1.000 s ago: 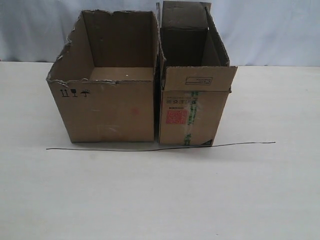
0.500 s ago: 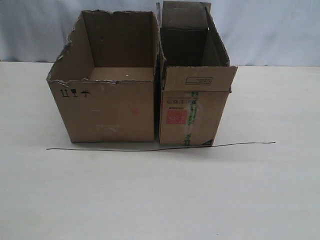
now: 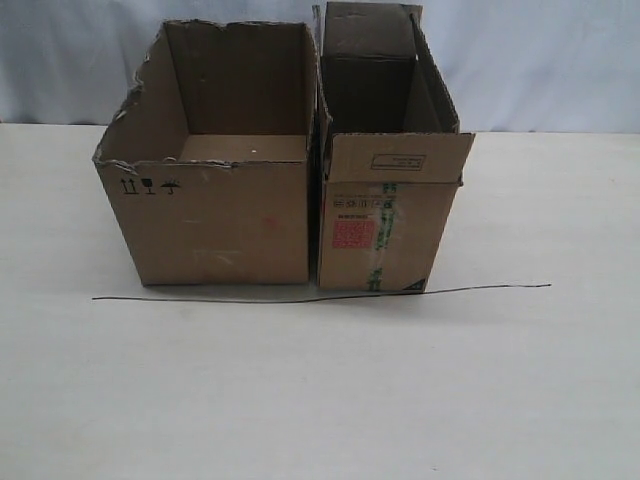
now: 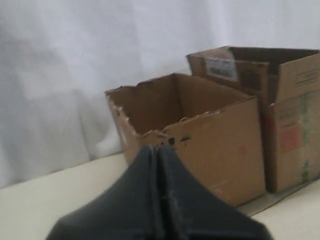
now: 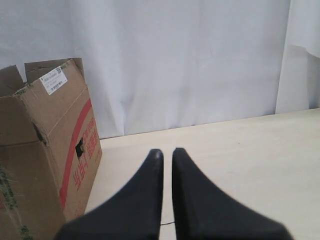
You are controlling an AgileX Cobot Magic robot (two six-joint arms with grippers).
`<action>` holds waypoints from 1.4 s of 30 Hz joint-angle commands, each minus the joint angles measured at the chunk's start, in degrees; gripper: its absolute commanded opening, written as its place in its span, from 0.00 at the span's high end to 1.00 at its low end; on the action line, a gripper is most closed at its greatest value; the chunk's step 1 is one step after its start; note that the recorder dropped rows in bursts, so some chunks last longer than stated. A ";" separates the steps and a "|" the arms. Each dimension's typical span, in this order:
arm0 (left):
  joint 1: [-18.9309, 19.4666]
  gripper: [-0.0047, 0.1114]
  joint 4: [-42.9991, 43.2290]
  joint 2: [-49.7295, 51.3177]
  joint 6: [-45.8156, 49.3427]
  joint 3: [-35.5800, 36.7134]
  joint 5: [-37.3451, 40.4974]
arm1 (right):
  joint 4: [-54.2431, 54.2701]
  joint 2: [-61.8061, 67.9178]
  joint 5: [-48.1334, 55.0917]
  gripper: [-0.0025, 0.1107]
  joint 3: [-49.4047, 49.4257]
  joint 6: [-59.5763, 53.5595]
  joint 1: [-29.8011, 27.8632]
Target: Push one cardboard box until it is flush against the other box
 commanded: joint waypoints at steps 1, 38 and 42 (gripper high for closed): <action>2.10 0.96 -5.03 -0.10 0.75 5.08 -5.65 | 0.11 -0.17 -0.50 0.93 0.17 0.24 -0.13; 2.10 0.96 62.13 -0.10 -70.52 5.91 -11.38 | 0.11 -0.17 -0.50 0.93 0.17 0.24 -0.13; 2.10 0.96 62.50 -0.10 -71.48 5.91 -11.38 | 0.11 -0.17 -0.50 0.93 0.17 0.24 -0.13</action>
